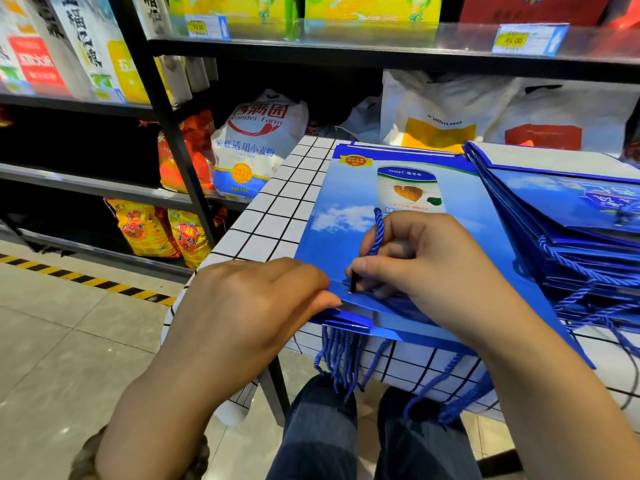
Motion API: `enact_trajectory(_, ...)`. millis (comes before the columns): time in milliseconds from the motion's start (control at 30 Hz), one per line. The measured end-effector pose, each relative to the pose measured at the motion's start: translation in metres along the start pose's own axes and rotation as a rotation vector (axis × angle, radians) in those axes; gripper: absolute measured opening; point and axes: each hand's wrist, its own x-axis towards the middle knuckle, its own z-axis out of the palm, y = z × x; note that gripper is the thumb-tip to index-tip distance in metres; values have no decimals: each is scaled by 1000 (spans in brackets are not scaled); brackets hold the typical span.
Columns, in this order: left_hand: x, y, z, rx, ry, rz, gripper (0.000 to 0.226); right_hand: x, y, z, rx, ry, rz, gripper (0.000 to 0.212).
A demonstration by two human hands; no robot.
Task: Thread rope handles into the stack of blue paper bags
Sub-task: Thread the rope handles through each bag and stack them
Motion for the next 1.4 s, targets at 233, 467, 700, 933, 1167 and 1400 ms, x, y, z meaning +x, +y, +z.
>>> enact_trajectory(233,0,0,1,0,-5,-4,34,1,5,1,-113,9,-11,13)
enact_trajectory(467,2,1,2,-22,47,-15,34,-1,6,-4,-415,-92,-70,15)
enact_trajectory(700,7,4,3,5,74,-80,37,-7,1,-24,-468,-390,-135,30)
enact_trajectory(933,11,16,3,-66,63,-269,18,-3,1,-18,-670,-313,-202,30)
enact_trajectory(1167,19,35,9,148,-54,-436,26,-4,-5,-16,-756,-223,-158,37)
enact_trajectory(1400,26,44,22,234,-159,-416,20,-8,-4,-12,-692,-154,-165,19)
